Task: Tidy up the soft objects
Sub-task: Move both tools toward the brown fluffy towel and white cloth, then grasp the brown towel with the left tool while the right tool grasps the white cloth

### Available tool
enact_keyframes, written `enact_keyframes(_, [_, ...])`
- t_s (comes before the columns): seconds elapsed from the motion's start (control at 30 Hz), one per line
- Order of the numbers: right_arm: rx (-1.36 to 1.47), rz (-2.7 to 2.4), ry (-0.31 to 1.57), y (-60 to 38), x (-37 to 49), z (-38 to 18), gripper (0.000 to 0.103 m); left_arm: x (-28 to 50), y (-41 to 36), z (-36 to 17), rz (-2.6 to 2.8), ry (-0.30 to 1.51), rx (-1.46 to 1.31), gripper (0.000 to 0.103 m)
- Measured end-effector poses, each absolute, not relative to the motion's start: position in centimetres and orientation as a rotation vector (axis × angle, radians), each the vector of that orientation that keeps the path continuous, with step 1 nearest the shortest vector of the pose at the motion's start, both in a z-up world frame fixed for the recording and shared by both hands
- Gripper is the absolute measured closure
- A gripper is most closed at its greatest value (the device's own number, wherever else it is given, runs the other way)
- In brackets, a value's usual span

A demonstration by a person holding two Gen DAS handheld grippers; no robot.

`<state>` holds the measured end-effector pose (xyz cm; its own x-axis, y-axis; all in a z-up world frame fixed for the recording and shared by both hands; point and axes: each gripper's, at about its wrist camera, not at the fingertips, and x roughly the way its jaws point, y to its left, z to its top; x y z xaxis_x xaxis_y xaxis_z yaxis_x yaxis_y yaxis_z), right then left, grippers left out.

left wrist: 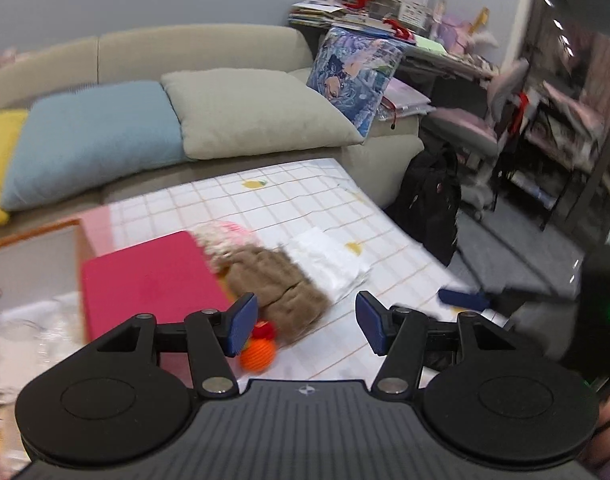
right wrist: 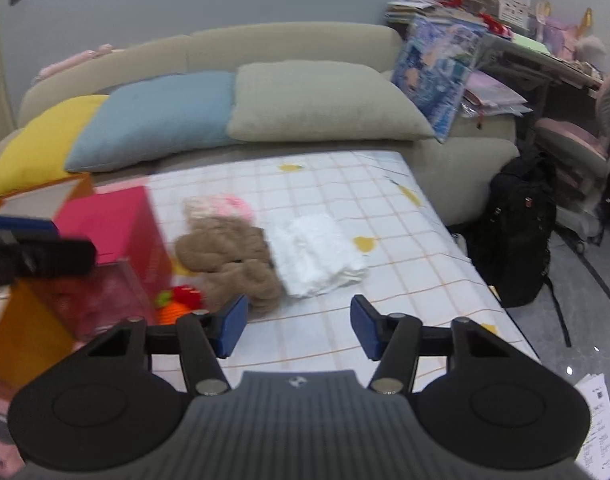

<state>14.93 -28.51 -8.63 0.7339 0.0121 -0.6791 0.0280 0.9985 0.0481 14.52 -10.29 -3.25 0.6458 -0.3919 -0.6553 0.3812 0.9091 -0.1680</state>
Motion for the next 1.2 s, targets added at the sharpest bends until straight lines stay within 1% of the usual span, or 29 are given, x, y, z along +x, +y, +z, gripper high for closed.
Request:
enact_keyframes(0.03, [0.064,-0.024,0.742,-29.0,15.5,-8.9,0.048,15.2,-10.8,-3.3,-0.433,0.764,-0.041,0.030])
enact_keyframes(0.07, [0.068,-0.038,0.735,-29.5,16.0,-9.2,0.048,16.0,-11.4,-3.5,-0.419,0.783,-0.058,0.025])
enact_keyframes(0.1, [0.069,-0.051,0.723,-29.8,16.6,-9.5,0.048,16.9,-12.1,-3.8,-0.398,0.806,-0.064,0.024])
enact_keyframes(0.2, [0.059,-0.052,0.692,-30.6,18.3,-10.9,0.048,19.3,-14.3,-4.9,-0.348,0.880,-0.076,0.024])
enact_keyframes(0.33, [0.074,0.019,0.712,-31.0,20.9,-12.8,0.037,22.4,-16.3,-6.5,-0.273,0.979,-0.071,0.024])
enact_keyframes(0.53, [-0.014,0.082,0.689,-30.3,24.1,-15.4,0.036,26.1,-17.8,-8.9,-0.148,1.051,-0.028,0.026])
enact_keyframes(0.57, [-0.027,0.095,0.682,-30.3,24.5,-15.8,0.035,26.5,-17.9,-9.4,-0.129,1.063,-0.026,0.026])
enact_keyframes(0.63, [-0.045,0.111,0.684,-30.2,25.3,-16.6,0.028,27.3,-18.0,-10.2,-0.106,1.094,-0.033,0.026])
enact_keyframes(0.73, [-0.051,0.129,0.715,-30.5,26.5,-17.6,0.027,27.6,-17.9,-11.0,-0.119,1.125,-0.065,0.026])
enact_keyframes(0.87, [0.016,0.159,0.755,-31.3,27.0,-18.4,0.027,27.9,-18.2,-11.8,-0.082,1.144,-0.036,0.025])
enact_keyframes(0.97, [-0.014,0.158,0.755,-31.1,27.1,-18.7,0.029,28.2,-18.5,-12.4,-0.069,1.160,-0.022,0.024])
enact_keyframes(1.0, [-0.021,0.156,0.766,-31.0,27.2,-18.7,0.032,28.2,-18.5,-12.5,-0.068,1.164,-0.020,0.022])
enact_keyframes(1.03, [-0.025,0.155,0.777,-31.0,27.3,-18.9,0.041,28.3,-18.6,-12.7,-0.065,1.165,-0.016,0.022])
enact_keyframes(1.1, [-0.046,0.159,0.774,-30.9,27.1,-18.9,0.047,28.4,-18.7,-13.0,-0.054,1.168,-0.011,0.019])
enact_keyframes(1.13, [-0.055,0.168,0.771,-30.8,26.9,-19.0,0.054,28.6,-18.7,-13.2,-0.049,1.171,-0.010,0.019])
enact_keyframes(1.17, [-0.072,0.173,0.766,-30.6,26.8,-19.0,0.059,28.7,-18.8,-13.4,-0.042,1.179,-0.004,0.019])
enact_keyframes(1.2, [-0.086,0.178,0.765,-30.7,26.8,-19.0,0.067,28.8,-18.9,-13.7,-0.037,1.187,0.006,0.019])
